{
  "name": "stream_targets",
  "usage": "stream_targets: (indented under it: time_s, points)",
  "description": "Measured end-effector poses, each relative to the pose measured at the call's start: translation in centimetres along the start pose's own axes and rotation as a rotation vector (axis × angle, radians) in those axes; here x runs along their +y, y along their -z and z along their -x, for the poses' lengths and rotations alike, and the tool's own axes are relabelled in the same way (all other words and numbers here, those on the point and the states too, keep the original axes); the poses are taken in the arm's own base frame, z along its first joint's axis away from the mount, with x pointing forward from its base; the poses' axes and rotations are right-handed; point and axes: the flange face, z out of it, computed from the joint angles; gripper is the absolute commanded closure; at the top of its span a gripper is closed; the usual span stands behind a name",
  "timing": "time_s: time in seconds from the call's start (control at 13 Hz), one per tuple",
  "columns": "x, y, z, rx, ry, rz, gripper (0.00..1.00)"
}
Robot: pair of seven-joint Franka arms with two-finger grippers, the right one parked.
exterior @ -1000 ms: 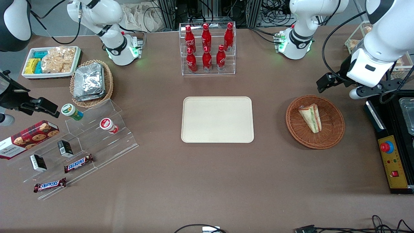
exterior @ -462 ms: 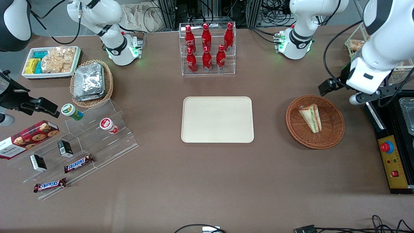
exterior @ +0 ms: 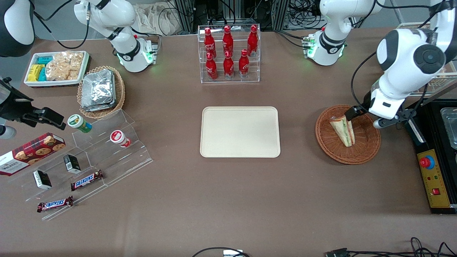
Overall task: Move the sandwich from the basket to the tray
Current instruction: 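Lower the left gripper and close it on the sandwich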
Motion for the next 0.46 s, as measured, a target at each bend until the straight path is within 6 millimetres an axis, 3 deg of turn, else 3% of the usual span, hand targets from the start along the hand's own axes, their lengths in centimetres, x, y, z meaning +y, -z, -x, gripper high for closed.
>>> stream_targets:
  time_s: [0.46]
  points:
    - [-1.3,-10.5,2.4,0.029,-0.008,0.009,0.00]
